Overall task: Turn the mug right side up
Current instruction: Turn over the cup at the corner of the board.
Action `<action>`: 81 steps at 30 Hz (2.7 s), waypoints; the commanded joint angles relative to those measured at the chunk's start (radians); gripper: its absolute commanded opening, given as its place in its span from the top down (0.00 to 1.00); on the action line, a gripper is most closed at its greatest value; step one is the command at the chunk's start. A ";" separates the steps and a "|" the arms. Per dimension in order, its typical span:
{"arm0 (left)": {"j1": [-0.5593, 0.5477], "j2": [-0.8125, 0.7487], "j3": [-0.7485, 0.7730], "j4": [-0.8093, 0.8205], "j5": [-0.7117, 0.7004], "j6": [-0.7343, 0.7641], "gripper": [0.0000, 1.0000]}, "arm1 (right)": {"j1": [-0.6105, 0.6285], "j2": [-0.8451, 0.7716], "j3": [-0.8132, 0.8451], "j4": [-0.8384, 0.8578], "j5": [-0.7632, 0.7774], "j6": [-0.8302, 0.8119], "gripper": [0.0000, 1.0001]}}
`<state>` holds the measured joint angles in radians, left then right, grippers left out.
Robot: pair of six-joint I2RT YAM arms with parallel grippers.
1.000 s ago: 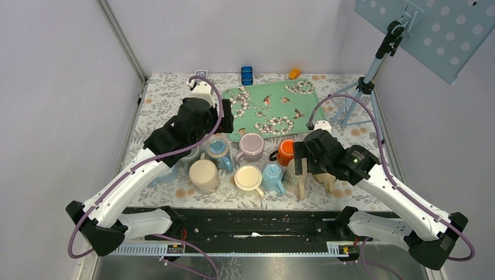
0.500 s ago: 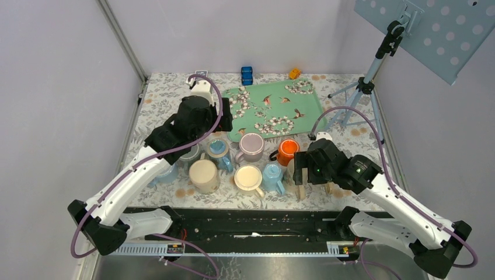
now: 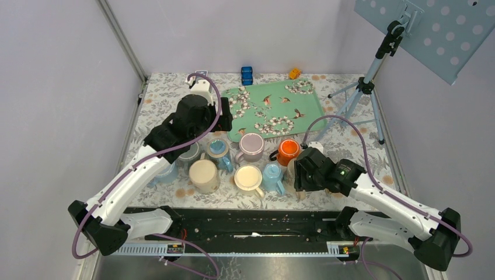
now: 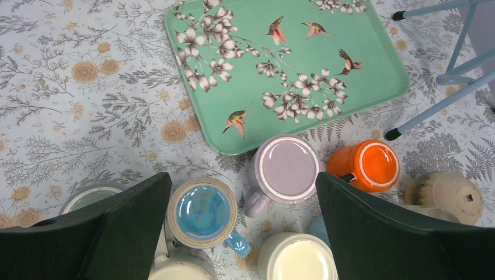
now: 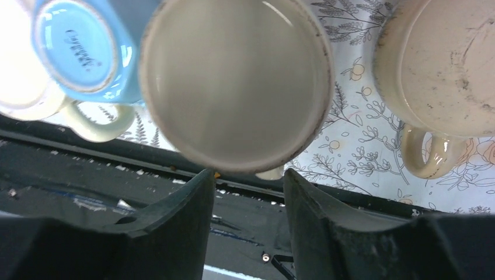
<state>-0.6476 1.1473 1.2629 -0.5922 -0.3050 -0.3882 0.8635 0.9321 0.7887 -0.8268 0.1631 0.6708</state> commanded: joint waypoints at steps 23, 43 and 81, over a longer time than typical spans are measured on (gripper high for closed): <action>0.013 -0.022 -0.026 0.055 0.040 -0.040 0.01 | 0.045 0.050 -0.151 0.195 0.231 0.132 0.60; 0.014 -0.065 -0.089 0.086 0.080 -0.126 0.01 | 0.071 0.043 -0.156 0.253 0.364 0.120 0.95; 0.013 -0.061 -0.280 0.344 0.512 -0.244 0.02 | 0.071 -0.036 0.098 0.149 0.392 0.137 1.00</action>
<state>-0.6392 1.0824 1.0031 -0.3397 0.1284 -0.6613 0.9249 0.9016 0.8005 -0.7483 0.4706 0.7834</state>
